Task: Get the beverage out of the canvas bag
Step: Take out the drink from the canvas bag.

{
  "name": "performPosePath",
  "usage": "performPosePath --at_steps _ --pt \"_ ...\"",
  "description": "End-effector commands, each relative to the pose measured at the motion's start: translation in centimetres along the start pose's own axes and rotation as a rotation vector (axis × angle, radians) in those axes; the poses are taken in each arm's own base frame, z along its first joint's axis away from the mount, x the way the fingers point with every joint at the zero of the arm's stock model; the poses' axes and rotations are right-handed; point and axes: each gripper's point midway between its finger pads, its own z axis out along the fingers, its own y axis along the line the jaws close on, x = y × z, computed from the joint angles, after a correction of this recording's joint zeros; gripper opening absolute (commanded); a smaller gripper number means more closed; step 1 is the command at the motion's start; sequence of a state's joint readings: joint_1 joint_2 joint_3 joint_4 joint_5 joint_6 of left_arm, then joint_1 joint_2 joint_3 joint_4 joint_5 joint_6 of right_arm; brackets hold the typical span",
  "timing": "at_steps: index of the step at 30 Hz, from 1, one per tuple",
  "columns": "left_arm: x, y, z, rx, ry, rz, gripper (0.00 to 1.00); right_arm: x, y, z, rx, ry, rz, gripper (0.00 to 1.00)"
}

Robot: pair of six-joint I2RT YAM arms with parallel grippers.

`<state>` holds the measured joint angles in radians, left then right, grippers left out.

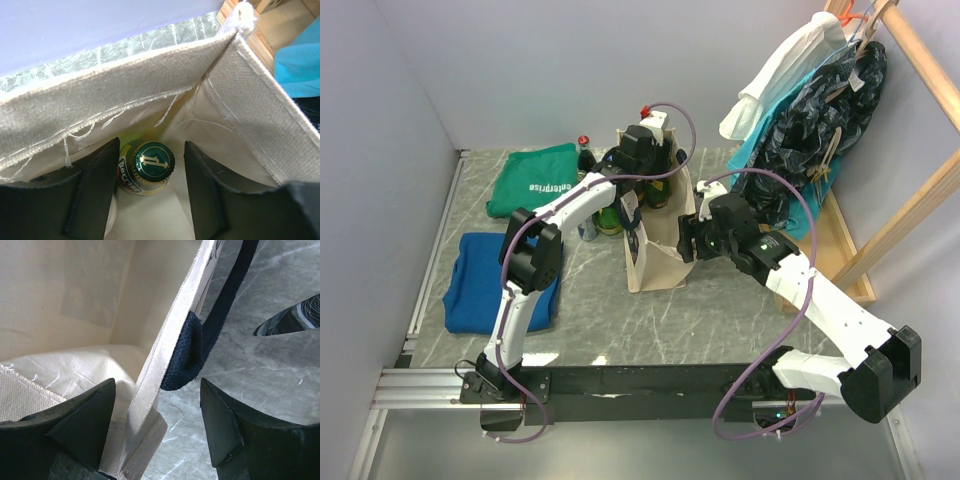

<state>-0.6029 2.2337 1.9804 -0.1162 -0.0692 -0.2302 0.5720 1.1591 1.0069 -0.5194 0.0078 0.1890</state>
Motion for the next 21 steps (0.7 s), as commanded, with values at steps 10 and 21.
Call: performPosePath --at_steps 10,21 --pt "-4.5 -0.7 -2.1 0.010 -0.109 -0.009 0.41 0.7 0.0 -0.2 0.000 0.014 -0.020 0.74" --pt "-5.1 -1.1 -2.3 0.029 -0.109 -0.004 0.06 0.8 0.0 -0.2 0.003 0.018 -0.018 0.74"
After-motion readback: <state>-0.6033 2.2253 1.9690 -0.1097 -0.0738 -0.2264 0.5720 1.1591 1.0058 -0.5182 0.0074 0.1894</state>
